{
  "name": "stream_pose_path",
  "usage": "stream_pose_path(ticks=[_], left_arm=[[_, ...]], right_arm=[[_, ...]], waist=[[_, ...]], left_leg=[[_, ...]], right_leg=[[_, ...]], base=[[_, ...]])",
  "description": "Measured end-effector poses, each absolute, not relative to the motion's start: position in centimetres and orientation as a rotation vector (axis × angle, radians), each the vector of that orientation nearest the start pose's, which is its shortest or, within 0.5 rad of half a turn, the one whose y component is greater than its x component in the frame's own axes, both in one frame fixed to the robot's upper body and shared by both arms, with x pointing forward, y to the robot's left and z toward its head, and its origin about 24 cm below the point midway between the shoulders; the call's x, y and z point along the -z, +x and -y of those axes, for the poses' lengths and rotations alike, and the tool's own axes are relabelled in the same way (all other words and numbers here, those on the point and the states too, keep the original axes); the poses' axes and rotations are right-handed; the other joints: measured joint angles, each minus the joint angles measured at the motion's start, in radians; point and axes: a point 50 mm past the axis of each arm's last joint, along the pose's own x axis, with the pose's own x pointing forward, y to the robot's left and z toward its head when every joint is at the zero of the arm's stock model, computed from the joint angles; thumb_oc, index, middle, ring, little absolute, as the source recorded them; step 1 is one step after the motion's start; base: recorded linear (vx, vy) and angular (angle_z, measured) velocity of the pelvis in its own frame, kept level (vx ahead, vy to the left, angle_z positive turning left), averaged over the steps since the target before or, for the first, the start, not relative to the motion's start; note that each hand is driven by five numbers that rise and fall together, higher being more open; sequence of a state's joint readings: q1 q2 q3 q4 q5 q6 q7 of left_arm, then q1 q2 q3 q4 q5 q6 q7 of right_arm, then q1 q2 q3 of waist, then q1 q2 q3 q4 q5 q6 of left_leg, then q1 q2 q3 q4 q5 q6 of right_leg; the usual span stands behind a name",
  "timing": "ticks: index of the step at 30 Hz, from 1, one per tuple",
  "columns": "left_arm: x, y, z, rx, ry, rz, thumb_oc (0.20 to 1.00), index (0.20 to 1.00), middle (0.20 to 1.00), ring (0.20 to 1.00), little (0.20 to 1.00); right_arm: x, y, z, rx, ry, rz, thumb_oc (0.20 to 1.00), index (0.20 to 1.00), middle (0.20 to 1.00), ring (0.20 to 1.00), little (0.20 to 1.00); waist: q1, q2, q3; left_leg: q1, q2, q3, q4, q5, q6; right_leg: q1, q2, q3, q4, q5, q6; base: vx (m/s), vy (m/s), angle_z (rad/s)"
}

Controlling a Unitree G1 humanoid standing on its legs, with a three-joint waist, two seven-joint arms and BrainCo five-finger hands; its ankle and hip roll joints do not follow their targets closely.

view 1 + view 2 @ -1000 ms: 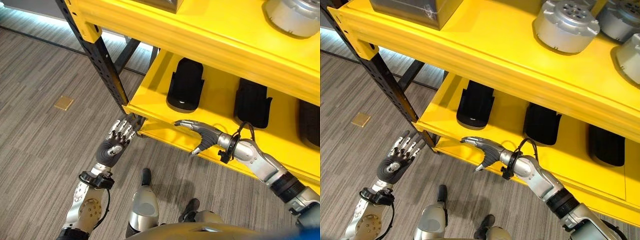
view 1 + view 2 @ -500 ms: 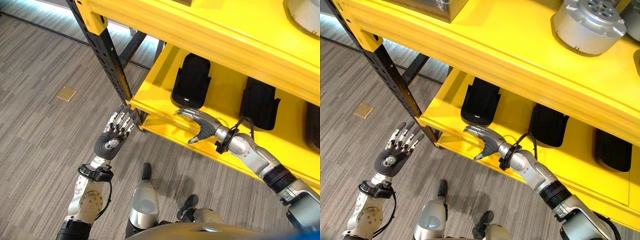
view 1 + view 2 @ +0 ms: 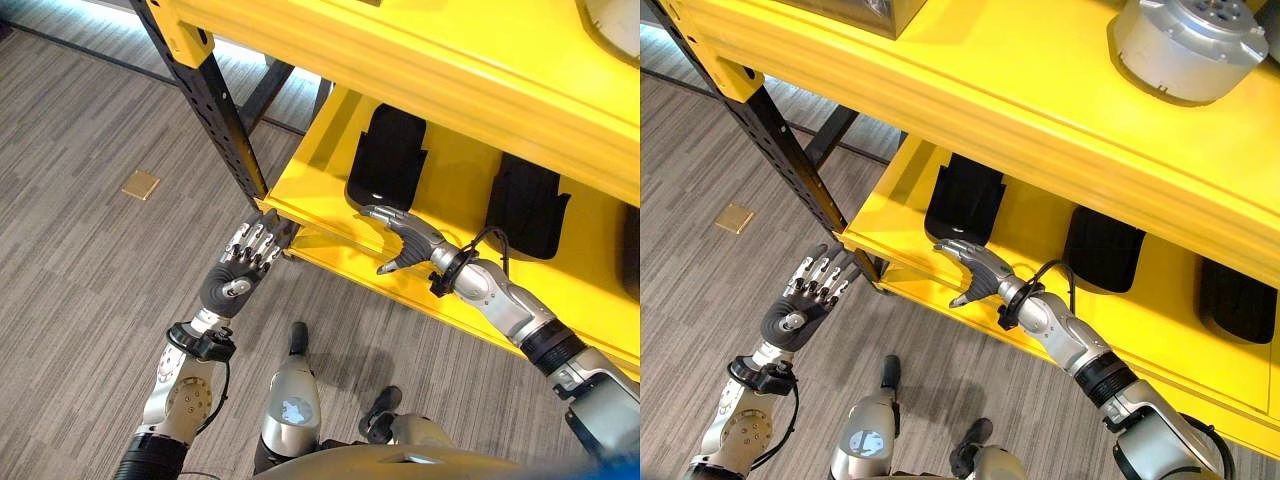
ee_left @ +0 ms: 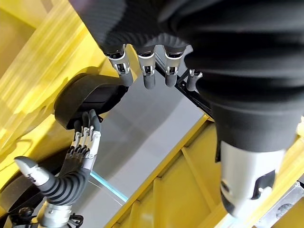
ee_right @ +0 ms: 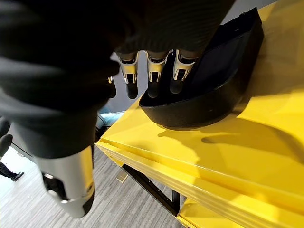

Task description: Move parts from the plastic box to the shelf.

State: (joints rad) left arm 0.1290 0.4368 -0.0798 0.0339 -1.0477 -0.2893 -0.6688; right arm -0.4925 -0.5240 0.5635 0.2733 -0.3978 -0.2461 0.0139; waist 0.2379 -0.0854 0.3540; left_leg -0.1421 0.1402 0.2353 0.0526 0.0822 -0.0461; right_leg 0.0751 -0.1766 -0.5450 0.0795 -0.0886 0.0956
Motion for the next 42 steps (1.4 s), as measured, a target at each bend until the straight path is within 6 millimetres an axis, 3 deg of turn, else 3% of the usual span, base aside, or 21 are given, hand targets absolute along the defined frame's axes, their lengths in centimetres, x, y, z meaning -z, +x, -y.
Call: stream_pose_path(ticks=[12,21,31,32,36,42], left_arm=[[-6.2,22.1,-21.1,0.528,-0.525,0.293,1.000,1.000,1.000,1.000,1.000],[-5.8,22.2,-20.0,0.559,-0.555,0.270,1.000,1.000,1.000,1.000,1.000],[-4.9,22.2,-19.9,0.556,-0.567,0.218,1.000,1.000,1.000,1.000,1.000],[-4.9,22.2,-19.9,0.557,-0.568,0.218,1.000,1.000,1.000,1.000,1.000],[-5.0,22.5,-18.7,0.606,-0.578,0.208,1.000,1.000,1.000,1.000,1.000],[-5.0,22.6,-18.3,0.611,-0.582,0.220,1.000,1.000,1.000,1.000,1.000]], right_arm=[[-9.2,32.3,10.4,-0.540,-1.033,0.356,1.000,1.000,1.000,1.000,1.000],[-7.8,32.5,10.7,-0.541,-1.062,0.282,1.000,1.000,1.000,1.000,1.000],[-7.1,33.3,11.3,-0.515,-1.117,0.229,1.000,1.000,1.000,1.000,1.000],[-7.0,33.4,11.4,-0.496,-1.131,0.242,1.000,1.000,1.000,1.000,1.000],[-10.0,33.7,10.2,-0.310,-1.116,0.533,1.000,1.000,1.000,1.000,1.000],[-11.0,33.1,9.8,-0.211,-1.112,0.697,1.000,1.000,1.000,1.000,1.000]], waist=[[0.011,0.023,0.000],[0.026,0.059,-0.013],[0.028,0.057,-0.017],[0.027,0.057,-0.017],[0.012,0.061,-0.017],[-0.010,0.087,-0.019]], left_leg=[[0.002,-0.001,-0.001,0.004,0.000,0.000],[0.004,0.000,-0.003,0.018,0.000,0.000],[-0.001,0.001,-0.003,0.020,0.001,0.003],[0.000,0.000,-0.005,0.020,0.002,0.004],[-0.016,-0.005,-0.008,0.020,0.005,0.008],[-0.019,-0.010,-0.002,0.018,0.003,0.013]], right_leg=[[0.005,-0.003,-0.004,0.005,0.000,0.000],[0.013,-0.003,-0.012,0.009,0.000,0.000],[0.011,-0.004,-0.013,0.018,-0.001,-0.001],[0.010,-0.005,-0.015,0.018,0.000,-0.001],[-0.008,-0.013,-0.018,0.026,-0.001,-0.001],[-0.018,-0.021,-0.014,0.035,-0.001,-0.001]], base=[[0.00,0.000,0.00],[0.00,0.001,0.02],[-0.01,0.003,0.00],[-0.07,0.060,0.07],[-0.04,0.063,0.03],[-0.02,0.046,-0.02]])
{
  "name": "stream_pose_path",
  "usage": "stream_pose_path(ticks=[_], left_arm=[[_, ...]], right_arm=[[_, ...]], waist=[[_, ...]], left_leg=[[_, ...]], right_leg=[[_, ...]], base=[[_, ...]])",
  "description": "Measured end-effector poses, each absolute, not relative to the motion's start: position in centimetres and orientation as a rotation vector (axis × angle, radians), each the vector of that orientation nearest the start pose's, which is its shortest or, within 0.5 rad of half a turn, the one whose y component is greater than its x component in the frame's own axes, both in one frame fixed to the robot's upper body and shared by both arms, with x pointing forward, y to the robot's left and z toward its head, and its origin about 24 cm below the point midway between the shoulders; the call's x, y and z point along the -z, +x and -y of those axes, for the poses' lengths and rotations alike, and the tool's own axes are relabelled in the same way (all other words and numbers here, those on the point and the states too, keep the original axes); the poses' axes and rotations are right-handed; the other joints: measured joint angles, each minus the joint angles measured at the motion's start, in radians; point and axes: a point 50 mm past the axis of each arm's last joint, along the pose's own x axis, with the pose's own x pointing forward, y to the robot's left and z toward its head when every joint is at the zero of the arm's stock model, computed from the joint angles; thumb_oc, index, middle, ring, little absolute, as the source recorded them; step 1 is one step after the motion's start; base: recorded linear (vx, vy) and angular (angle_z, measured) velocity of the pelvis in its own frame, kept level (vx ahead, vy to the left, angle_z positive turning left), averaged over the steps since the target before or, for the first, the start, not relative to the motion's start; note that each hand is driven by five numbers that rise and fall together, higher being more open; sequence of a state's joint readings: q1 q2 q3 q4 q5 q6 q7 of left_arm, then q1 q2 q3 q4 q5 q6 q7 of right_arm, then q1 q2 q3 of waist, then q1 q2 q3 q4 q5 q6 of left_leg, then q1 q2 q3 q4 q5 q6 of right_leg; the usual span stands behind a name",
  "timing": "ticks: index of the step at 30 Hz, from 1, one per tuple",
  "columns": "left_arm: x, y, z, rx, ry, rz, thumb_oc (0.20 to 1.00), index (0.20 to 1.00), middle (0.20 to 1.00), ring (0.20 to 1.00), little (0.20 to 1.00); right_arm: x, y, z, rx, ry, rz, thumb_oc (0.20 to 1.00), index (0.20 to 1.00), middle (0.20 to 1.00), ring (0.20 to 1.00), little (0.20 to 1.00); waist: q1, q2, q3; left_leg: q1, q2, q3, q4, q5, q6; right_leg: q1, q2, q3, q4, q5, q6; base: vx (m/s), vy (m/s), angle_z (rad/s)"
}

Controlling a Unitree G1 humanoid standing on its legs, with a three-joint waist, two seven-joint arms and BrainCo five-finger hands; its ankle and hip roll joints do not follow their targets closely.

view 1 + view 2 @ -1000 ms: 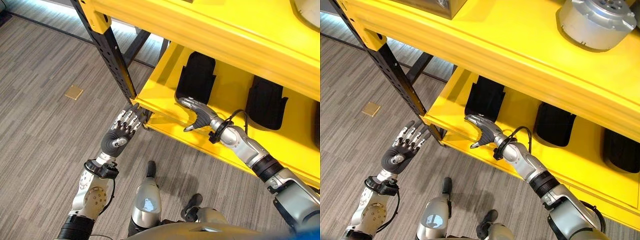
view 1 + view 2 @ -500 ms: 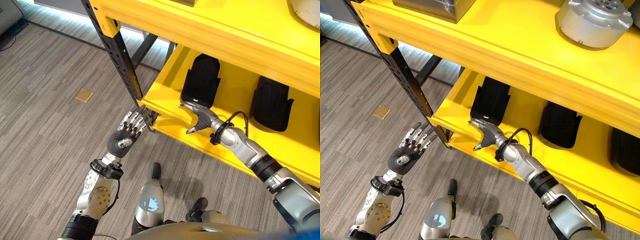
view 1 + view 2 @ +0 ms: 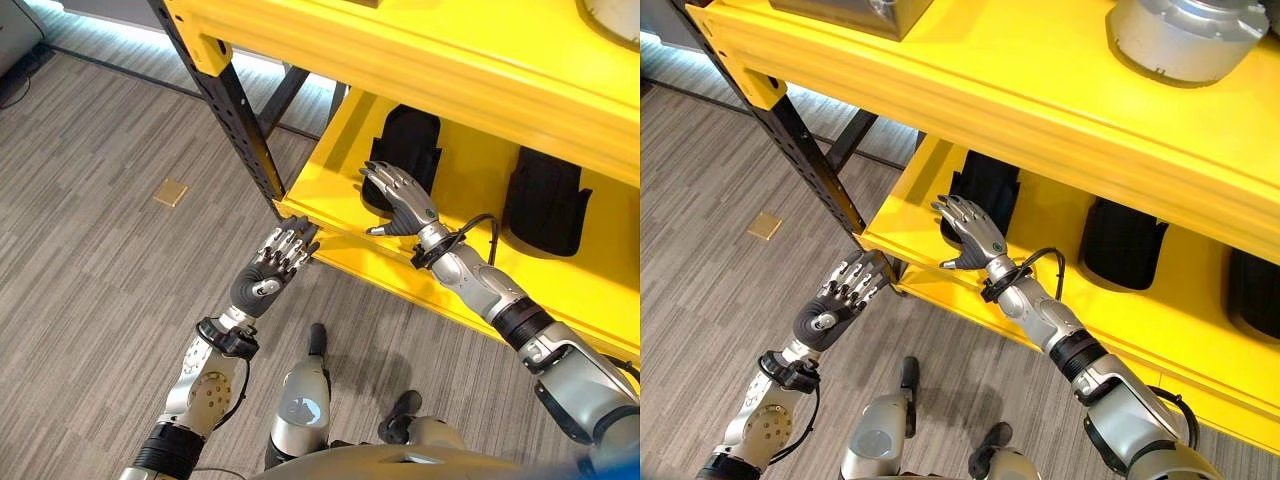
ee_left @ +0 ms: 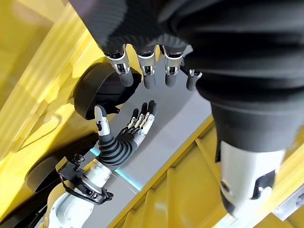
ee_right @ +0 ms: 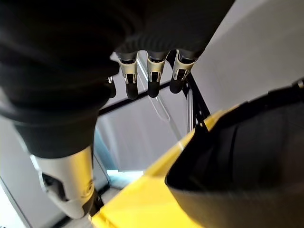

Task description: Move parts from the plastic box to the shelf.

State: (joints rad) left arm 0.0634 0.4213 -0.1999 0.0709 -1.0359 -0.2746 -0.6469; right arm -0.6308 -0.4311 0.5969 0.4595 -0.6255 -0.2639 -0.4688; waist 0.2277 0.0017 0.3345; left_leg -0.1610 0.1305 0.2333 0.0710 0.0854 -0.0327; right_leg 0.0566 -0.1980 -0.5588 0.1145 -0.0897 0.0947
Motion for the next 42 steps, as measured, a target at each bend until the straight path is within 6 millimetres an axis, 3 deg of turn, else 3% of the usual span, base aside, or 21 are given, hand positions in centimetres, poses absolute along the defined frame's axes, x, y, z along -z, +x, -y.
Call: stream_pose_path(ticks=[9,13,16,21,25,32,42], left_arm=[[-4.9,22.6,-17.8,0.605,-0.600,0.224,1.000,1.000,1.000,1.000,1.000],[-4.7,22.3,-18.0,0.583,-0.598,0.227,1.000,1.000,1.000,1.000,1.000],[-4.8,22.2,-18.1,0.566,-0.598,0.243,1.000,1.000,1.000,1.000,1.000],[-4.5,21.9,-18.3,0.557,-0.599,0.237,1.000,1.000,1.000,1.000,1.000],[-4.2,21.4,-18.6,0.551,-0.595,0.226,1.000,1.000,1.000,1.000,1.000],[-4.5,21.5,-19.0,0.559,-0.572,0.231,1.000,1.000,1.000,1.000,1.000],[-4.9,21.8,-19.4,0.547,-0.562,0.245,1.000,1.000,1.000,1.000,1.000]], right_arm=[[-13.4,31.9,8.4,-0.206,-1.010,0.884,1.000,1.000,1.000,1.000,1.000],[-16.8,29.5,6.7,-0.285,-0.883,1.079,1.000,1.000,1.000,1.000,1.000],[-18.0,26.8,6.3,-0.523,-0.820,1.105,1.000,1.000,1.000,1.000,1.000],[-15.3,24.9,5.3,-0.916,-0.872,0.909,1.000,1.000,1.000,1.000,1.000],[-12.9,24.9,6.0,-1.035,-0.918,0.726,1.000,1.000,1.000,1.000,1.000],[-11.5,25.8,6.6,-1.028,-0.973,0.639,1.000,1.000,1.000,1.000,1.000],[-9.0,28.2,8.9,-0.827,-1.130,0.555,1.000,1.000,1.000,1.000,1.000]], waist=[[-0.015,0.045,-0.006],[-0.041,0.045,-0.006],[-0.055,0.045,-0.006],[-0.057,0.031,-0.004],[-0.050,-0.034,0.000],[-0.044,-0.057,0.004],[-0.041,-0.064,0.008]], left_leg=[[-0.001,0.000,0.004,-0.001,0.002,0.003],[0.002,-0.001,0.015,-0.003,0.002,0.004],[0.003,0.000,0.019,-0.004,0.002,0.004],[0.003,0.009,0.020,-0.005,0.002,0.003],[0.005,0.011,0.020,-0.019,0.008,-0.002],[0.004,0.010,0.021,-0.020,0.008,-0.002],[-0.011,0.009,0.021,-0.020,0.008,-0.001]], right_leg=[[-0.007,-0.001,0.005,0.003,0.000,0.000],[-0.013,-0.005,0.015,0.008,0.000,0.000],[-0.015,-0.006,0.018,0.010,0.000,0.000],[-0.016,0.004,0.021,0.009,0.000,-0.001],[-0.020,0.009,0.021,0.006,-0.004,-0.002],[-0.021,0.009,0.021,0.006,-0.004,-0.002],[-0.034,0.007,0.020,0.006,-0.004,-0.002]], base=[[-0.03,0.040,-0.01],[-0.01,0.033,-0.07],[-0.02,-0.014,-0.04],[-0.01,-0.078,-0.02],[0.00,-0.096,0.00],[0.00,-0.035,0.00],[0.00,0.000,0.00]])
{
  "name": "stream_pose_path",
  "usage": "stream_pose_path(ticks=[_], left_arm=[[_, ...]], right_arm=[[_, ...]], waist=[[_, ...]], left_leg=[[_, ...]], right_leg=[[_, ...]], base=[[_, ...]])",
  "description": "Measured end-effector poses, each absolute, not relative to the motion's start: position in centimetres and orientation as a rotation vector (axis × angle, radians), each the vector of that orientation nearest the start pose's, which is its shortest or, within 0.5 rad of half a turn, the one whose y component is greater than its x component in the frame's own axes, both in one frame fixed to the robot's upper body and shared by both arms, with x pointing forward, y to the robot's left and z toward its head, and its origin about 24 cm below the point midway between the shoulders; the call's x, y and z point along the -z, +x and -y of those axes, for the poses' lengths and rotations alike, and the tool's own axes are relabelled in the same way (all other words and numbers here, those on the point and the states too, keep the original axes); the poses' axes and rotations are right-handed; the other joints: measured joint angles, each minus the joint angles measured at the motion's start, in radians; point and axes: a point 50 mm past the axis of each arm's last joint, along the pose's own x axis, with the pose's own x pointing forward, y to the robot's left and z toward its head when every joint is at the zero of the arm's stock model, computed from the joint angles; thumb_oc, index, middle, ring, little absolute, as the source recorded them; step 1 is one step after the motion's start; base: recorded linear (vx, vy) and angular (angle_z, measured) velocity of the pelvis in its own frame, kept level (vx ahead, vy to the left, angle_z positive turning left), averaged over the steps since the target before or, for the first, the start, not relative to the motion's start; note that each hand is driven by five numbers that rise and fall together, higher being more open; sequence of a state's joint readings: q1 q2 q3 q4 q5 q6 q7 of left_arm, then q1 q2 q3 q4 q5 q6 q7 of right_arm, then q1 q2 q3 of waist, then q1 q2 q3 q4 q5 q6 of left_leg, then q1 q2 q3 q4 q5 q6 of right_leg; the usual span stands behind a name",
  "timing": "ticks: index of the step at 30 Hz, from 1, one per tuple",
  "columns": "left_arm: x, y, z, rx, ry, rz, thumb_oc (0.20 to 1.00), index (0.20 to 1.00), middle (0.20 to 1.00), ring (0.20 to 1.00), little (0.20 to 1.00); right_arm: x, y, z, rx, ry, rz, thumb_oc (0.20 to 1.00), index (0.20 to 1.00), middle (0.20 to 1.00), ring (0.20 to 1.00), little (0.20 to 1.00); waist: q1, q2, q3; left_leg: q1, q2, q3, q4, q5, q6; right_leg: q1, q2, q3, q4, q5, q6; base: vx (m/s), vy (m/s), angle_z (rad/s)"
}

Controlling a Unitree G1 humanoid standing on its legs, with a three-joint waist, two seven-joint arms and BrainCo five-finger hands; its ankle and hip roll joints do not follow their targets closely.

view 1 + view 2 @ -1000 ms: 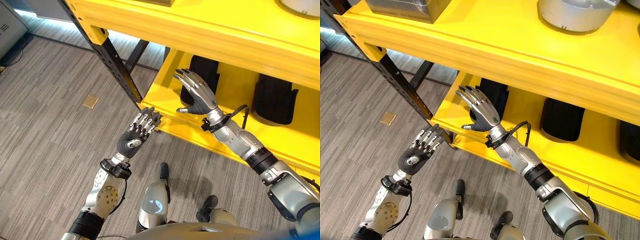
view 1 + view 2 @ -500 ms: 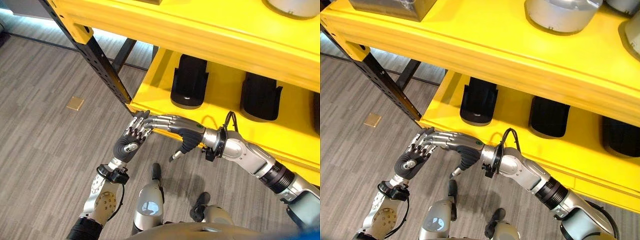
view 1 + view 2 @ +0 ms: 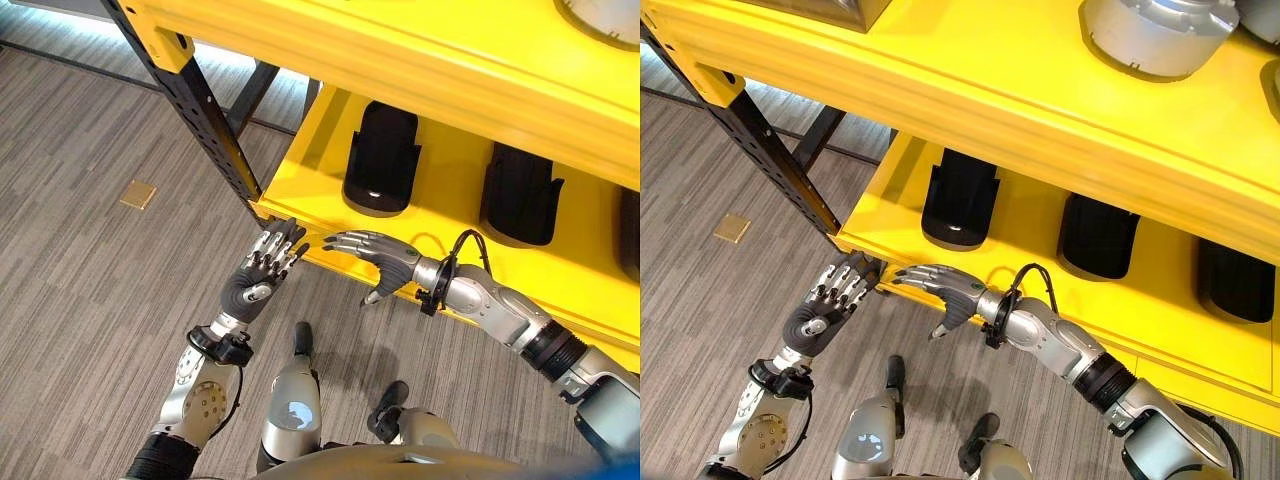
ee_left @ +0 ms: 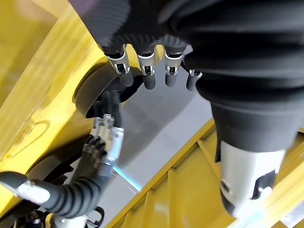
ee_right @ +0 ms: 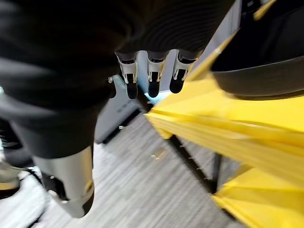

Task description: Move parts from the plastic box to the shelf.

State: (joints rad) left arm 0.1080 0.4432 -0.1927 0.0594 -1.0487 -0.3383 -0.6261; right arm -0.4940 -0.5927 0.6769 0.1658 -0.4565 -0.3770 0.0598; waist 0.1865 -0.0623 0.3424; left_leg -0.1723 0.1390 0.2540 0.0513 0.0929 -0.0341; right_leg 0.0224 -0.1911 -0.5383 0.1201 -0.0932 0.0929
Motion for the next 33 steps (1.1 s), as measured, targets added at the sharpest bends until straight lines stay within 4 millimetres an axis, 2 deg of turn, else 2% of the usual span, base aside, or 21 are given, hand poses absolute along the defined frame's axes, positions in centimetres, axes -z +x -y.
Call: stream_pose_path(ticks=[6,11,17,27,33], left_arm=[[-5.3,22.1,-19.5,0.552,-0.556,0.258,1.000,1.000,1.000,1.000,1.000],[-5.5,22.4,-19.4,0.562,-0.555,0.266,1.000,1.000,1.000,1.000,1.000],[-6.0,22.9,-19.2,0.582,-0.554,0.274,1.000,1.000,1.000,1.000,1.000],[-6.2,23.3,-18.9,0.605,-0.557,0.267,1.000,1.000,1.000,1.000,1.000],[-6.4,23.5,-18.8,0.611,-0.555,0.272,1.000,1.000,1.000,1.000,1.000]], right_arm=[[-7.8,29.6,10.6,-0.707,-1.177,0.498,1.000,1.000,1.000,1.000,1.000],[-7.6,30.0,11.1,-0.671,-1.188,0.473,1.000,1.000,1.000,1.000,1.000],[-7.4,30.8,12.0,-0.602,-1.228,0.437,1.000,1.000,1.000,1.000,1.000],[-6.9,32.2,12.3,-0.531,-1.251,0.359,1.000,1.000,1.000,1.000,1.000],[-8.0,33.2,11.7,-0.475,-1.251,0.386,1.000,1.000,1.000,1.000,1.000]], waist=[[0.003,0.004,0.006],[0.004,0.015,0.041],[0.027,0.023,0.053],[0.045,0.025,0.057],[0.041,0.028,0.063]], left_leg=[[-0.001,-0.002,-0.001,0.002,0.000,0.001],[-0.003,-0.001,-0.001,0.004,-0.001,0.001],[-0.008,-0.003,-0.008,0.004,-0.001,0.001],[-0.025,-0.002,-0.018,0.023,-0.007,0.004],[-0.047,-0.003,-0.017,0.041,-0.019,0.008]], right_leg=[[-0.001,-0.002,-0.001,0.000,0.000,0.000],[-0.001,-0.002,-0.001,0.002,0.000,0.000],[-0.001,-0.002,-0.007,0.002,0.000,0.000],[-0.002,-0.005,-0.017,0.010,0.000,0.000],[-0.018,-0.014,-0.019,0.022,-0.001,-0.001]], base=[[0.02,0.010,0.00],[0.00,0.000,0.00],[0.01,0.001,0.03],[0.01,-0.002,0.03],[0.00,0.000,0.00]])
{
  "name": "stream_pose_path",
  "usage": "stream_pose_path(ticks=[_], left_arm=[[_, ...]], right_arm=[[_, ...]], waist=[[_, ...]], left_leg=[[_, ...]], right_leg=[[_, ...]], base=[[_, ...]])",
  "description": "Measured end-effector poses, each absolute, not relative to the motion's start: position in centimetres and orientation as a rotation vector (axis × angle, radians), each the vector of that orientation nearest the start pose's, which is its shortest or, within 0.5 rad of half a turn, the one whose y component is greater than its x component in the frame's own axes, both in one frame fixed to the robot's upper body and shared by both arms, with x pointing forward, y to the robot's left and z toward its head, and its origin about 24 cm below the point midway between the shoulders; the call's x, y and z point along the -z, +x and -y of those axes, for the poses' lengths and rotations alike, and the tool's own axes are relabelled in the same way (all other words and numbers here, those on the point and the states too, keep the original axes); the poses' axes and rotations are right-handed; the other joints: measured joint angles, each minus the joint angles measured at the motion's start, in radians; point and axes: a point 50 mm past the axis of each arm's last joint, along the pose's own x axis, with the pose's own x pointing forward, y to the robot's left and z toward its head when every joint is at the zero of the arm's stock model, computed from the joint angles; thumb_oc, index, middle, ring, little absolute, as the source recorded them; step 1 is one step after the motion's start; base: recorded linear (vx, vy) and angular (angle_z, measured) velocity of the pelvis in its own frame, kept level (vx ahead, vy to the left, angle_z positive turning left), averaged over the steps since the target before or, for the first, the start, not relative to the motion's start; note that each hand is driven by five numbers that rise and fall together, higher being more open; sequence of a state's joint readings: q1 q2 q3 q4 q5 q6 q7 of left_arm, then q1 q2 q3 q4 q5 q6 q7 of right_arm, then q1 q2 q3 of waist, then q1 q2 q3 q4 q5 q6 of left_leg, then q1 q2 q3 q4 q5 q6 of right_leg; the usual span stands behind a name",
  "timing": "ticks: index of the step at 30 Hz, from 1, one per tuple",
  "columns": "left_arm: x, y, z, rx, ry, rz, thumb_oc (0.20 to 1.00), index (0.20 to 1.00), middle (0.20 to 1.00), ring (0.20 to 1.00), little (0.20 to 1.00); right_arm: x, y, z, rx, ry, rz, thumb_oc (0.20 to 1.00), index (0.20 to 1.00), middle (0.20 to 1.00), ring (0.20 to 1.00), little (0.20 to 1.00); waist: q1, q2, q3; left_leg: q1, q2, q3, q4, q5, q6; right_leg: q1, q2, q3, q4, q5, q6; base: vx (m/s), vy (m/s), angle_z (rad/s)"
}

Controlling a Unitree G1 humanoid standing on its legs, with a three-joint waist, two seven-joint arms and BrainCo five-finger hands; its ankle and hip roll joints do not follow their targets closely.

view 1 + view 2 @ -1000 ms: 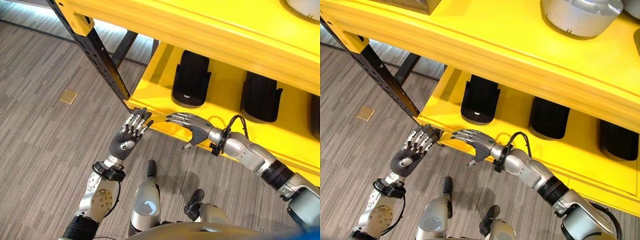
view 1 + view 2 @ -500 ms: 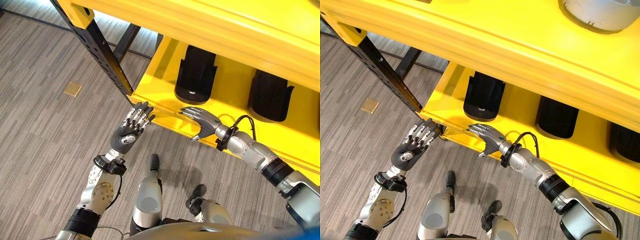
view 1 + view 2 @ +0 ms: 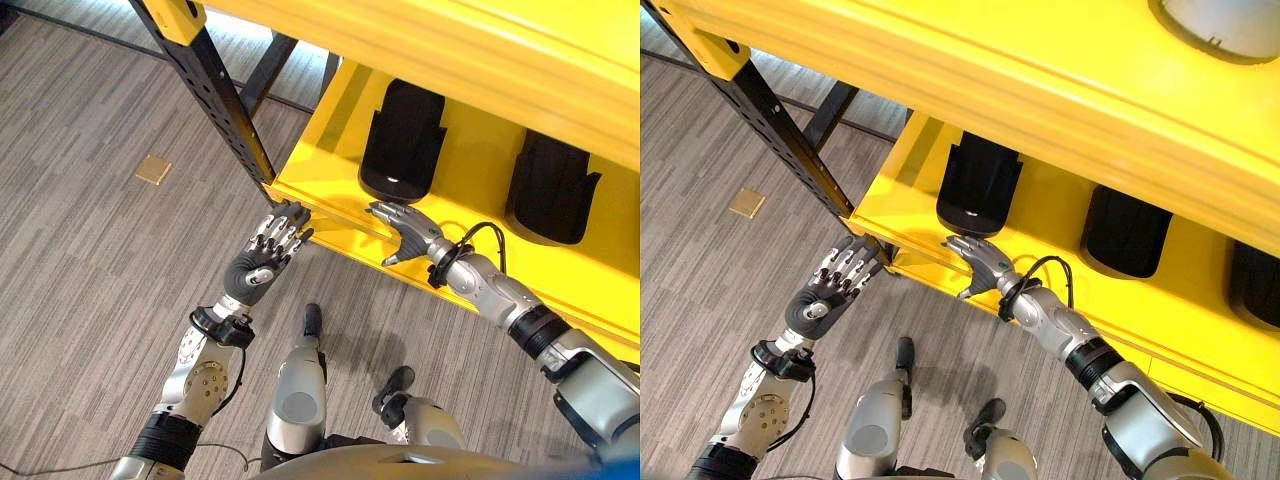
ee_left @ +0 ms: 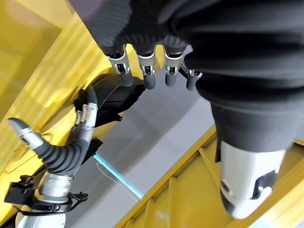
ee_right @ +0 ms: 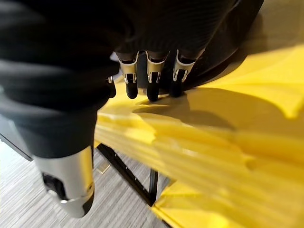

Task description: Move parts from the plastic box to the shelf.

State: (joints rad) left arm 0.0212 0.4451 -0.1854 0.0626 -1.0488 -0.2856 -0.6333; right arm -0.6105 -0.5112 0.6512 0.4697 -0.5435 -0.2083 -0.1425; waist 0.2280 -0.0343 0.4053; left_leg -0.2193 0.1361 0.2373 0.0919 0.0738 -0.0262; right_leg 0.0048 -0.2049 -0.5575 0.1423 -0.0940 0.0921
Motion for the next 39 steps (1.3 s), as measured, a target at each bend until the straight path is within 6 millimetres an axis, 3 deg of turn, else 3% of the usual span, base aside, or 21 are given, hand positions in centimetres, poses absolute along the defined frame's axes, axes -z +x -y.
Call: stream_pose_path(ticks=[14,25,29,34,35,36,37,39], left_arm=[[-7.0,24.2,-18.4,0.637,-0.555,0.280,1.000,1.000,1.000,1.000,1.000],[-7.0,24.2,-18.3,0.643,-0.555,0.277,1.000,1.000,1.000,1.000,1.000],[-6.4,23.7,-18.5,0.628,-0.561,0.260,1.000,1.000,1.000,1.000,1.000],[-6.3,23.2,-19.3,0.612,-0.547,0.275,1.000,1.000,1.000,1.000,1.000],[-6.4,23.0,-19.4,0.608,-0.544,0.281,1.000,1.000,1.000,1.000,1.000],[-6.2,22.3,-20.0,0.588,-0.532,0.274,1.000,1.000,1.000,1.000,1.000],[-5.9,22.0,-20.0,0.576,-0.538,0.271,1.000,1.000,1.000,1.000,1.000],[-5.5,21.7,-19.7,0.557,-0.547,0.271,1.000,1.000,1.000,1.000,1.000]], right_arm=[[-11.3,36.3,11.4,-0.355,-1.311,0.397,1.000,1.000,1.000,1.000,1.000],[-10.5,36.5,11.6,-0.369,-1.341,0.340,1.000,1.000,1.000,1.000,1.000],[-10.0,35.0,11.1,-0.453,-1.312,0.331,1.000,1.000,1.000,1.000,1.000],[-8.9,30.5,10.5,-0.660,-1.183,0.302,1.000,1.000,1.000,1.000,1.000],[-8.3,28.8,11.0,-0.696,-1.091,0.268,1.000,1.000,1.000,1.000,1.000],[-5.6,26.1,11.7,-0.764,-0.949,0.144,1.000,1.000,1.000,1.000,1.000],[-4.5,24.9,12.6,-0.753,-0.852,0.081,1.000,1.000,1.000,1.000,1.000],[-5.7,23.5,13.6,-0.664,-0.586,0.125,1.000,1.000,1.000,1.000,1.000]], waist=[[0.014,0.029,0.022],[0.023,0.029,0.022],[-0.004,0.027,0.022],[-0.049,-0.028,0.024],[-0.051,-0.049,0.023],[-0.074,-0.085,0.007],[-0.107,-0.088,0.005],[-0.129,-0.085,0.003]], left_leg=[[-0.012,-0.018,-0.006,0.018,-0.004,0.005],[-0.012,-0.022,-0.005,0.019,-0.005,0.009],[-0.022,-0.020,-0.004,0.021,0.000,0.017],[-0.018,-0.011,0.000,0.019,0.005,0.015],[-0.006,-0.004,0.002,0.014,0.007,0.013],[0.006,0.006,0.015,0.012,0.007,0.012],[0.021,0.017,0.025,0.000,0.013,0.004],[0.052,0.020,0.046,-0.025,0.021,0.001]], right_leg=[[-0.014,-0.022,-0.006,0.023,-0.005,0.006],[-0.025,-0.042,-0.006,0.057,-0.017,0.008],[-0.037,-0.042,-0.005,0.063,-0.017,0.008],[-0.037,-0.028,-0.002,0.061,-0.017,0.008],[-0.023,-0.018,0.001,0.042,-0.016,0.008],[-0.012,0.001,0.015,0.021,-0.011,0.004],[-0.005,0.014,0.025,0.004,0.000,-0.001],[0.009,0.021,0.049,-0.014,0.011,-0.002]], base=[[0.01,0.003,0.02],[0.00,0.001,0.01],[-0.06,-0.037,0.01],[-0.07,-0.083,-0.02],[-0.06,-0.064,-0.18],[-0.07,-0.013,-0.33],[-0.06,0.013,-0.36],[-0.03,0.054,-0.37]])
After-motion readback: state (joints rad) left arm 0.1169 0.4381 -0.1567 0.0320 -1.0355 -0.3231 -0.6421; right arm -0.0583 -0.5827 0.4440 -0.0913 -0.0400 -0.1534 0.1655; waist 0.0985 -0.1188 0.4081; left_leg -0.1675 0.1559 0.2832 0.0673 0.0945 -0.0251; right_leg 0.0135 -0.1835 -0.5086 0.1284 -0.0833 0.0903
